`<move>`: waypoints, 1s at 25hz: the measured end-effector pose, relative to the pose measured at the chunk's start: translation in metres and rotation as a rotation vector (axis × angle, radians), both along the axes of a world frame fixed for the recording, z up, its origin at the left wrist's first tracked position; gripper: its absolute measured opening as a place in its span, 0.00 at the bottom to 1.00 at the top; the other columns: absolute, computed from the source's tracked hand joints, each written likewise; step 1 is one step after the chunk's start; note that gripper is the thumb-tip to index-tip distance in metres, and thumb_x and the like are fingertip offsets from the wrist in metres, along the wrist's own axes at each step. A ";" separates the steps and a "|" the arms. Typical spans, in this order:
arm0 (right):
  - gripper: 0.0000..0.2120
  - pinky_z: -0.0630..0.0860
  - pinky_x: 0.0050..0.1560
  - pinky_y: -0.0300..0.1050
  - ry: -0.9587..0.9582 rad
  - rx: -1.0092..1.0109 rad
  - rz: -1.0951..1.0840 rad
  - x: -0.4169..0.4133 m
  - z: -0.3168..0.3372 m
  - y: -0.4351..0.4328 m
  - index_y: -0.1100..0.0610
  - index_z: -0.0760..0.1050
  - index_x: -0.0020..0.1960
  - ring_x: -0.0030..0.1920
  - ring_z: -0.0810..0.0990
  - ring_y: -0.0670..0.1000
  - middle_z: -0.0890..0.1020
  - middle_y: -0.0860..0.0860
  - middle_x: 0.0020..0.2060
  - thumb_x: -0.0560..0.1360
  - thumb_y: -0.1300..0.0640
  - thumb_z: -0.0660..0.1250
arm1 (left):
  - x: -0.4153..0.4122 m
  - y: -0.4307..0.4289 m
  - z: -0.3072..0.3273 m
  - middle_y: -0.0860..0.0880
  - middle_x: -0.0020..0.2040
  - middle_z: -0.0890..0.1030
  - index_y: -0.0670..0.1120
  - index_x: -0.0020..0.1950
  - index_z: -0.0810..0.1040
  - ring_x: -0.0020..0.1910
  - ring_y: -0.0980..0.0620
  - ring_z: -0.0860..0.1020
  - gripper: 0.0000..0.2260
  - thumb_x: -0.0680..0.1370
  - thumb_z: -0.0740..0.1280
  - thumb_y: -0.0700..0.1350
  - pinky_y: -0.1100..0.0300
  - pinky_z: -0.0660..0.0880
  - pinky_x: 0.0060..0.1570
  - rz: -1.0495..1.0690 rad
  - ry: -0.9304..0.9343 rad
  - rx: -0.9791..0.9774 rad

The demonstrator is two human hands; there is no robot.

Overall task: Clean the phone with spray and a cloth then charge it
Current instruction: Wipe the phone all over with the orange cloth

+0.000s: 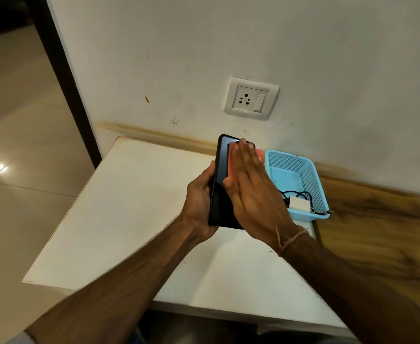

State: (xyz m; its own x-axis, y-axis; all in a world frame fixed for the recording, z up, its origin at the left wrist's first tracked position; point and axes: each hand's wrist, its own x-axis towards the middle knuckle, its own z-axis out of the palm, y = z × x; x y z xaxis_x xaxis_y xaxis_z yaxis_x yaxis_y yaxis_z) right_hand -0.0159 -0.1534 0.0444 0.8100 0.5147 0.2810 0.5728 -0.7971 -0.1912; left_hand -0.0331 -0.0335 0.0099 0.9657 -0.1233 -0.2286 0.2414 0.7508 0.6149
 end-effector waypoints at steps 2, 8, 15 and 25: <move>0.31 0.37 0.77 0.49 0.054 0.119 -0.169 0.007 0.005 0.014 0.56 0.37 0.78 0.77 0.34 0.48 0.38 0.52 0.78 0.81 0.41 0.37 | 0.000 -0.004 -0.001 0.43 0.59 0.84 0.48 0.61 0.83 0.55 0.44 0.84 0.21 0.81 0.58 0.58 0.54 0.82 0.47 0.026 0.002 0.026; 0.32 0.41 0.77 0.53 -0.016 0.011 0.023 0.003 0.001 0.040 0.55 0.41 0.79 0.77 0.37 0.49 0.41 0.51 0.78 0.79 0.41 0.36 | -0.004 0.004 -0.003 0.46 0.58 0.85 0.53 0.54 0.87 0.54 0.47 0.84 0.19 0.76 0.60 0.59 0.52 0.82 0.45 -0.015 0.006 -0.024; 0.32 0.40 0.77 0.53 0.070 0.172 -0.279 0.008 -0.001 0.029 0.56 0.37 0.78 0.77 0.35 0.50 0.38 0.53 0.78 0.80 0.40 0.35 | 0.000 -0.004 -0.001 0.45 0.57 0.85 0.49 0.60 0.83 0.53 0.45 0.85 0.20 0.83 0.56 0.58 0.54 0.82 0.46 0.040 0.002 0.049; 0.31 0.38 0.77 0.50 0.023 0.110 -0.183 0.008 0.003 0.022 0.55 0.37 0.78 0.77 0.36 0.49 0.39 0.53 0.78 0.81 0.42 0.37 | -0.001 0.000 0.000 0.45 0.55 0.86 0.50 0.55 0.85 0.51 0.45 0.85 0.21 0.83 0.55 0.58 0.54 0.82 0.45 0.063 0.006 0.046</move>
